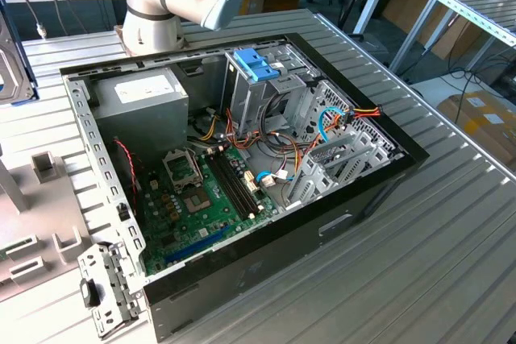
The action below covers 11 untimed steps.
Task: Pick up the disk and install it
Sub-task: 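Pick up the disk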
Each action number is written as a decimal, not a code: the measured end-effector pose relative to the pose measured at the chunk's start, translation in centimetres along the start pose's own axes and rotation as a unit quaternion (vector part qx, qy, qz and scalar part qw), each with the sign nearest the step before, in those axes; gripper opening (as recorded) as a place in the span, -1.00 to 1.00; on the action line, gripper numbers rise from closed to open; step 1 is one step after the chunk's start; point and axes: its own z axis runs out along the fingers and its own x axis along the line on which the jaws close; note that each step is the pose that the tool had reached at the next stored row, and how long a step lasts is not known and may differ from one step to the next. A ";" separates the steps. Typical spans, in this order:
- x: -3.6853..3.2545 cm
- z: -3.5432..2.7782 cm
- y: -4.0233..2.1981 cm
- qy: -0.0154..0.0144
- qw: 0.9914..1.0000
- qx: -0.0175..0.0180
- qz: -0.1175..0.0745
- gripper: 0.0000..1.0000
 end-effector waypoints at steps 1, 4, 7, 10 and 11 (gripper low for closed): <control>0.00 0.00 -0.02 0.000 1.000 0.000 0.000 -0.26; 0.00 0.01 -0.10 0.000 1.000 0.000 0.000 -0.26; 0.00 0.01 -0.17 0.000 1.000 0.000 0.000 -0.26; 0.00 0.00 -0.23 0.000 1.000 0.000 0.000 -0.26; 0.00 0.00 -0.25 0.000 1.000 0.000 0.000 -0.26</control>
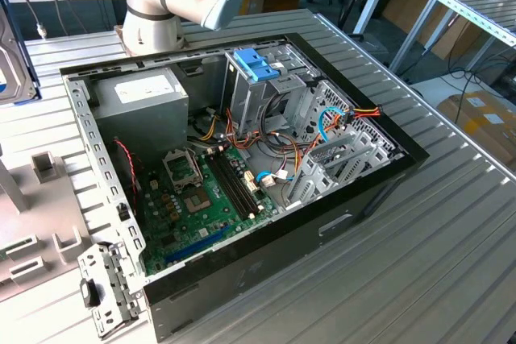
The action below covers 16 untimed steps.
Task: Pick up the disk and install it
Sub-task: 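Pick up the disk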
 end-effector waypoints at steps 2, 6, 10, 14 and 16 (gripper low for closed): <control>0.00 0.00 -0.03 0.000 1.000 0.000 0.000 -0.26; 0.01 0.00 -0.13 0.000 1.000 0.000 0.000 -0.26; 0.01 0.01 -0.24 0.000 1.000 0.000 0.000 -0.26; 0.01 0.02 -0.35 0.000 1.000 0.000 0.000 -0.26; 0.01 0.03 -0.40 0.000 1.000 0.000 0.000 -0.26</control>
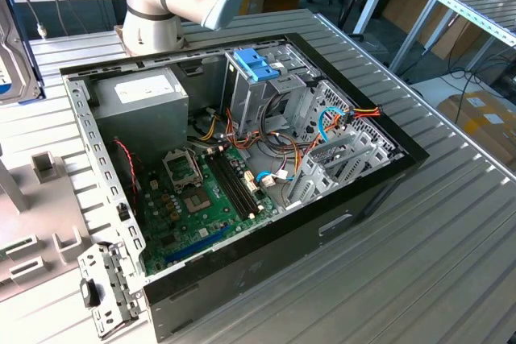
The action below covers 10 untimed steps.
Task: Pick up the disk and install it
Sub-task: 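Pick up the disk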
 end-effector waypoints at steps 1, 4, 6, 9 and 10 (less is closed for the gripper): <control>0.00 0.00 -0.03 0.000 1.000 0.000 0.000 -0.26; 0.01 0.01 -0.13 0.000 1.000 0.000 0.000 -0.26; 0.01 0.01 -0.20 0.000 1.000 0.000 0.000 -0.26; 0.01 0.02 -0.27 0.000 1.000 0.000 0.000 -0.26; 0.01 0.02 -0.30 0.000 1.000 0.000 0.000 -0.26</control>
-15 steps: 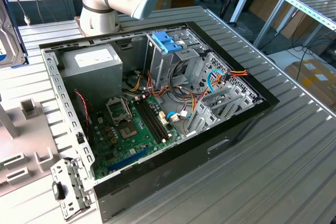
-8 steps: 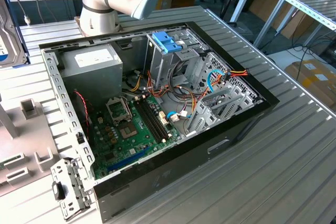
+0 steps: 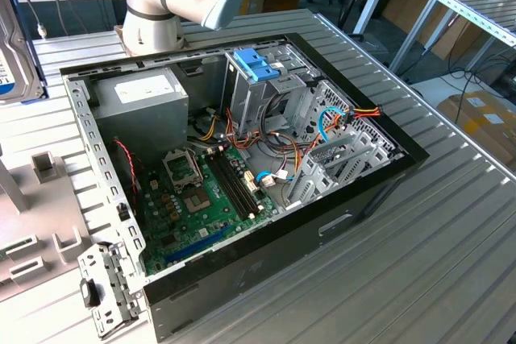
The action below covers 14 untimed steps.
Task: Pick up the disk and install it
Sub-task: 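Pick up the disk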
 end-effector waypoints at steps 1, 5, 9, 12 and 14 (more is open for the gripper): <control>0.00 0.00 -0.03 0.000 1.000 0.000 0.000 -0.26; 0.01 0.01 -0.15 0.000 1.000 0.000 0.000 -0.26; 0.01 0.03 -0.40 0.000 1.000 0.000 0.000 -0.26; 0.01 0.04 -0.50 0.000 1.000 0.000 0.000 -0.26; 0.01 0.04 -0.56 0.000 1.000 0.000 0.000 -0.26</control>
